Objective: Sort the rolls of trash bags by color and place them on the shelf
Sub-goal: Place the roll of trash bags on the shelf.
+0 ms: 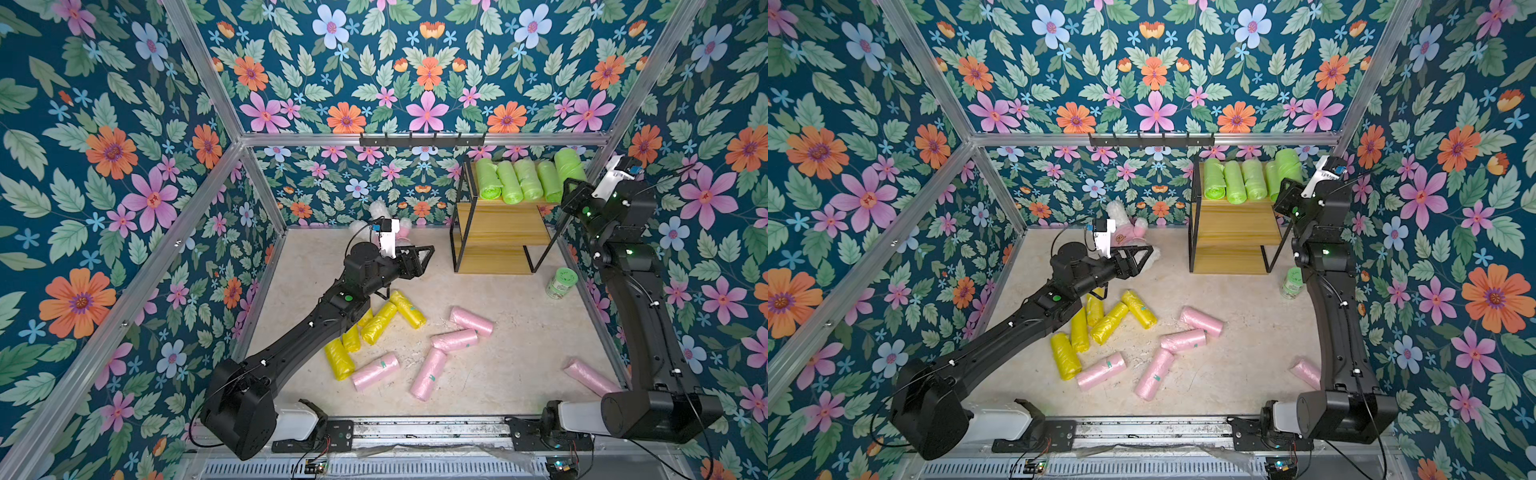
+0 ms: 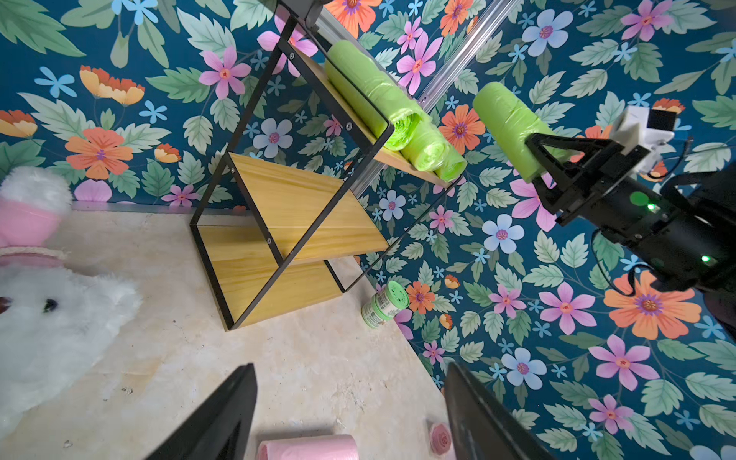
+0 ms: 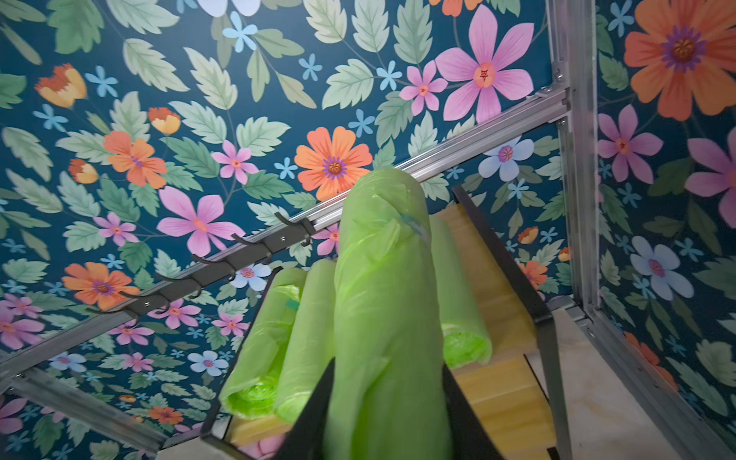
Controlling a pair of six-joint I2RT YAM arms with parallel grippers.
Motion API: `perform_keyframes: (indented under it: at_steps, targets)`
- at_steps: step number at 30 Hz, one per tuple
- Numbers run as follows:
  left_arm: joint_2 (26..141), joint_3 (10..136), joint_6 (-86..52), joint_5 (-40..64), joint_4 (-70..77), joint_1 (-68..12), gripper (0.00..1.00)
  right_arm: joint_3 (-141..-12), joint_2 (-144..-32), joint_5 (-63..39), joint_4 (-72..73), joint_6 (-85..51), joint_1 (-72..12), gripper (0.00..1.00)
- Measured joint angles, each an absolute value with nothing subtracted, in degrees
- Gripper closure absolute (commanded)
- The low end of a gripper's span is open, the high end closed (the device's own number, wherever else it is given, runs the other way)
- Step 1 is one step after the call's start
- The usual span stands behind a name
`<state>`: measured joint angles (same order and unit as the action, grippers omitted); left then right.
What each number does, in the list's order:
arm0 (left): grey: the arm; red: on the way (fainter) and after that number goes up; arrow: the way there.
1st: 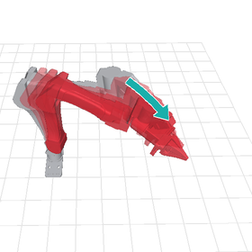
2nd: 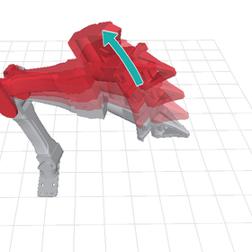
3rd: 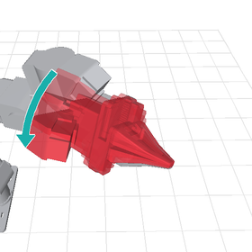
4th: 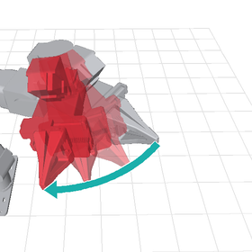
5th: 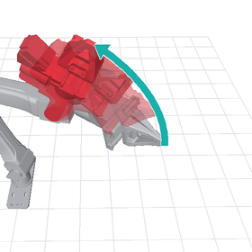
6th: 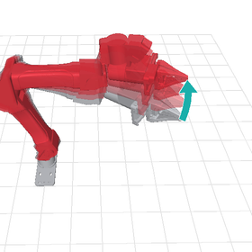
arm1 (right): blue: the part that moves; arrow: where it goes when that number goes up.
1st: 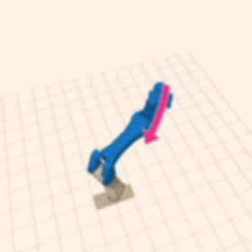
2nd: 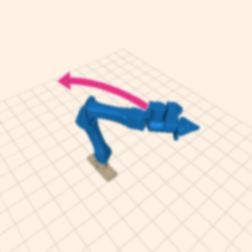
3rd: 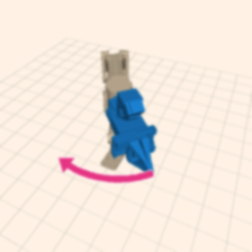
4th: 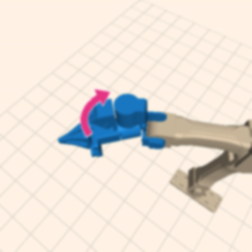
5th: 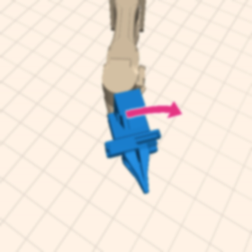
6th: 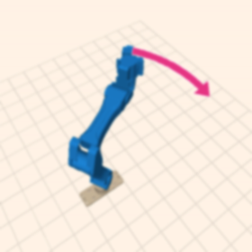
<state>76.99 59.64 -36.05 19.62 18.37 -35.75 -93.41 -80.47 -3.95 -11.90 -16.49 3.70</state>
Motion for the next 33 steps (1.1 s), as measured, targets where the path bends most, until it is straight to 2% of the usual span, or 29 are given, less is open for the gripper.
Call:
perform_keyframes:
  at_steps: [17,33]
  targets:
    - [77.6,60.0,-35.7,20.7,16.3,-35.7,0.21,-114.5,-99.1,1.7,-24.9,-8.9,4.9,0.66]
    - [79.4,60.1,-35.7,21.0,16.1,-35.7,0.21,-124.0,-104.4,1.4,-34.6,-3.2,4.9,0.66]
